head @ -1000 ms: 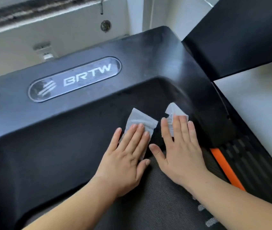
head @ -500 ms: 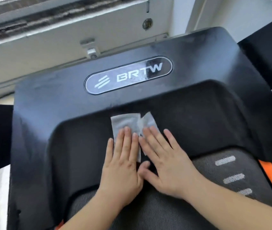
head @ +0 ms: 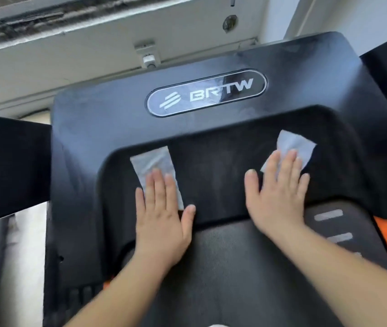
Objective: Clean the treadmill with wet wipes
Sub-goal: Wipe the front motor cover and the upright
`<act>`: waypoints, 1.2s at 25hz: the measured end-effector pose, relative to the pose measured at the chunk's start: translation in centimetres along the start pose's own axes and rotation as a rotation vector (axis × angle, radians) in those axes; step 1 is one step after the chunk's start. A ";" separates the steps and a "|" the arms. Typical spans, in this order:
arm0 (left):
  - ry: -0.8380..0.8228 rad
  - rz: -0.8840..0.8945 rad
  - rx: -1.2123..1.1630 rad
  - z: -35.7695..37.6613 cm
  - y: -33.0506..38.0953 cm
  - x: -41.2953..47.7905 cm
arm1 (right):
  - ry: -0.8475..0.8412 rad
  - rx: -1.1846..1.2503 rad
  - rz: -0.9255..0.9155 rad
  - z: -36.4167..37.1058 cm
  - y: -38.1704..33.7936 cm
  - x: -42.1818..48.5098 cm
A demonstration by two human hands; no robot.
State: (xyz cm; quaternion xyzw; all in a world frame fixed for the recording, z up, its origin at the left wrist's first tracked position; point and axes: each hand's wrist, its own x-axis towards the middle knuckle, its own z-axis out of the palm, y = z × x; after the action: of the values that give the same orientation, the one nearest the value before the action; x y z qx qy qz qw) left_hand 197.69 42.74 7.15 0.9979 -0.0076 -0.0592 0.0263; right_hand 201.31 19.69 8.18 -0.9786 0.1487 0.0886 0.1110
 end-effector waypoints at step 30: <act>-0.044 -0.156 0.054 -8.0 -11.8 6.7 | -0.162 -0.251 -0.779 -4.8 -21.6 5.4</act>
State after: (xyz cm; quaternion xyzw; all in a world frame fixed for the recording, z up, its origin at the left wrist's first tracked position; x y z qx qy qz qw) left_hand 205.45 54.79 13.70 0.9942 0.0680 -0.0829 -0.0052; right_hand 213.75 37.12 15.81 -0.9575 -0.2538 0.1340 0.0276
